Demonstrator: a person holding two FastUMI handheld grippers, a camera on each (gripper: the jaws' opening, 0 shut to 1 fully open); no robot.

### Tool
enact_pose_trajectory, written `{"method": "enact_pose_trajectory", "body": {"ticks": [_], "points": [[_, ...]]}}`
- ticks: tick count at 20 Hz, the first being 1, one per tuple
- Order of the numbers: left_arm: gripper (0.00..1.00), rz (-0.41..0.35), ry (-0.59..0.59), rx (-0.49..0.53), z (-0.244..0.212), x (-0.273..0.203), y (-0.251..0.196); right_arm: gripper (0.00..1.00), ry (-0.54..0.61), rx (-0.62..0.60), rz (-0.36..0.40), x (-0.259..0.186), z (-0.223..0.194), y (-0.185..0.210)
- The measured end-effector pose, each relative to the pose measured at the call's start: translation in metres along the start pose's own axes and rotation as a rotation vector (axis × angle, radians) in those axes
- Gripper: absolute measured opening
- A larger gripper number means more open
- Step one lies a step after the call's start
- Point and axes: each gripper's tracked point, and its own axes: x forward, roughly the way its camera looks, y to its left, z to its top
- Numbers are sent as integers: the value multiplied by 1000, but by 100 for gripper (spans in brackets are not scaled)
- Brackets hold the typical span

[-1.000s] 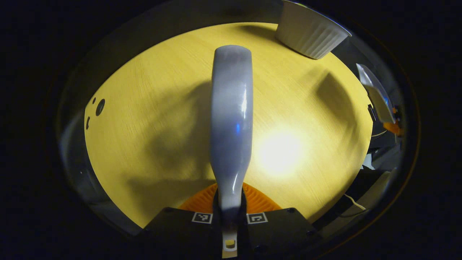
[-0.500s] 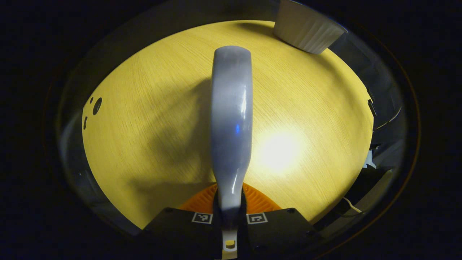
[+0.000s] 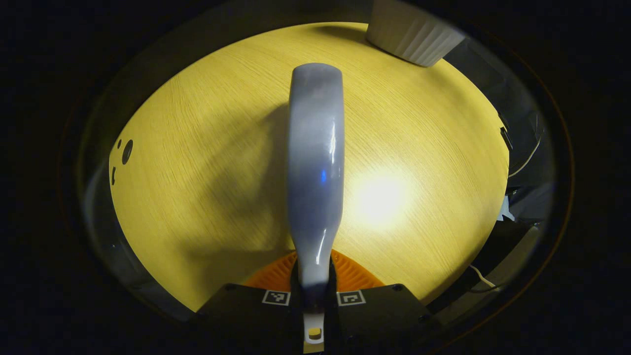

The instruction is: Pick up the small broom and dustpan from the desktop, sweep the trash into the dustpan with the broom, and then empty the trash into the garbage bin.

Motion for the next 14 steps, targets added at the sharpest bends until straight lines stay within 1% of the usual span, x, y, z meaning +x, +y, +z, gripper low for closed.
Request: {"method": "enact_pose_trajectory", "body": {"ticks": [2, 3, 5, 7, 9, 11, 13, 14], "points": [[20, 1, 3, 0, -1, -1, 0, 34, -20, -89, -50, 8, 15, -3], [20, 3, 5, 1, -2, 0, -1, 34, -37, -153, -85, 0, 15, -8], [20, 6, 8, 5, -3, -2, 0, 34, -81, -312, -173, -9, 24, -20], [19, 9, 10, 2, -4, -2, -1, 34, -134, -451, -240, -23, 38, -31], [20, 12, 9, 1, -4, -3, -1, 34, -180, -551, -298, -46, 47, -40], [19, 16, 9, 0, -5, -3, -1, 34, -211, -610, -354, -58, 58, -50], [20, 20, 9, 0, -5, -4, -1, 34, -255, -710, -445, -69, 68, -63], [20, 22, 9, 0, -5, -4, 0, 34, -279, -771, -478, -76, 74, -65]]}}
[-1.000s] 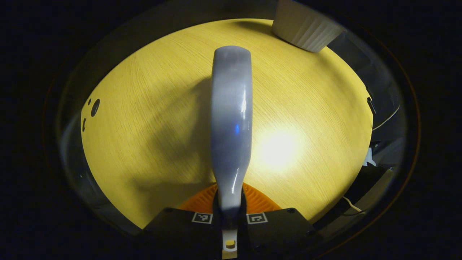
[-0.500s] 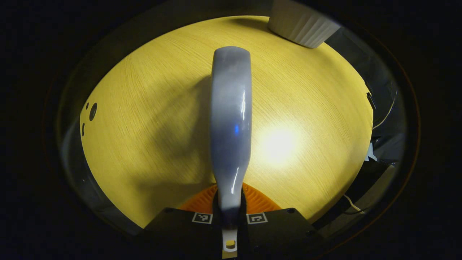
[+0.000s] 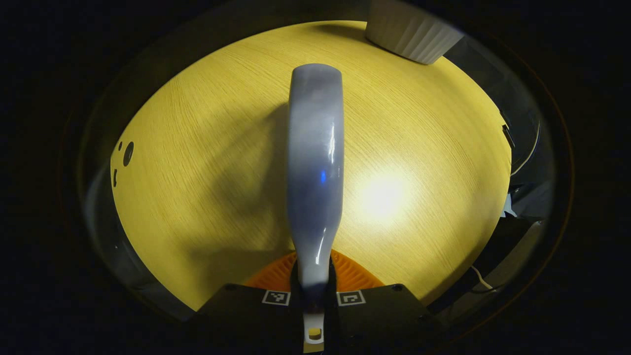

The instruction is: Pick up the small broom and dustpan from the desktop, sweep the trash into the dustpan with the broom, and then empty the trash into the garbage bin.

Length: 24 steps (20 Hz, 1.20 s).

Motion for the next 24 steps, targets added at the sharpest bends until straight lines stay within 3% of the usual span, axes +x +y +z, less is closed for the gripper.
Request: {"method": "enact_pose_trajectory", "body": {"ticks": [5, 9, 13, 19, 24], "points": [[20, 3, 1, -2, 0, -1, 0, 34, -9, -128, -31, 1, 7, -11], [20, 3, 0, 1, -1, -2, 0, 34, -85, -223, -115, -1, 8, -24], [20, 4, 6, 5, -1, -3, 1, 33, -119, -275, -141, -12, -1, -37], [20, 7, 12, 6, -2, -4, 1, 34, -87, -233, -107, -4, -5, -34], [20, 8, 13, 4, -2, -5, 1, 34, -33, -47, -3, -4, -19, -22]]}}
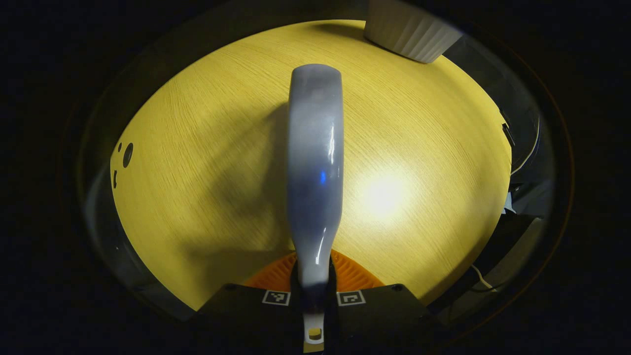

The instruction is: Pick up the small broom and dustpan from the desktop, sweep the trash into the dustpan with the broom, and then empty the trash into the garbage bin.

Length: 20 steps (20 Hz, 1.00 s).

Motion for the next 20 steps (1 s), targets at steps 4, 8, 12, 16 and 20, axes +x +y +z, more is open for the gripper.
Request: {"method": "enact_pose_trajectory", "body": {"ticks": [4, 8, 12, 16, 20], "points": [[20, 1, -1, -2, 0, 0, 0, 34, 36, 189, 112, -3, -6, 17], [20, 2, 5, -1, 0, -1, 0, 34, 90, 430, 264, -15, -11, 41], [20, 2, 8, 0, -1, -1, 0, 34, 117, 722, 421, -46, -16, 51], [20, 2, 13, 0, -1, -1, 0, 34, 101, 924, 540, -56, -1, 55], [20, 3, 17, -2, -1, -2, 0, 34, 46, 1027, 662, -89, 20, 66]]}}
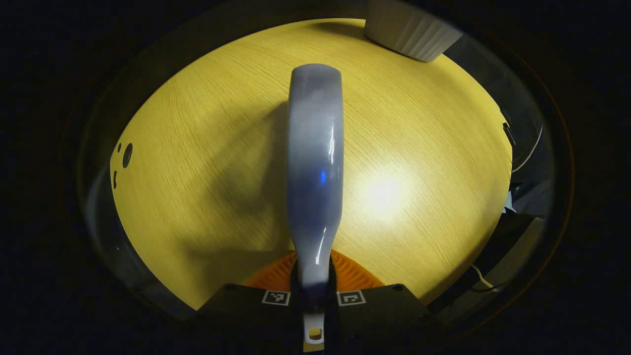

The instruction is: Pick up the small broom and dustpan from the desktop, sweep the trash into the dustpan with the broom, and then empty the trash into the garbage bin.

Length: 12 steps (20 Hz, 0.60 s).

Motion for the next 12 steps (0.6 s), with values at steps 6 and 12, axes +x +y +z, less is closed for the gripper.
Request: {"method": "enact_pose_trajectory", "body": {"ticks": [6, 12], "points": [[20, 5, 1, -10, -1, 0, -1, 34, 55, -30, 207, -41, -49, 86], [20, 11, 4, -16, -1, 0, -1, 34, 166, -152, 322, -54, -129, 161]]}}
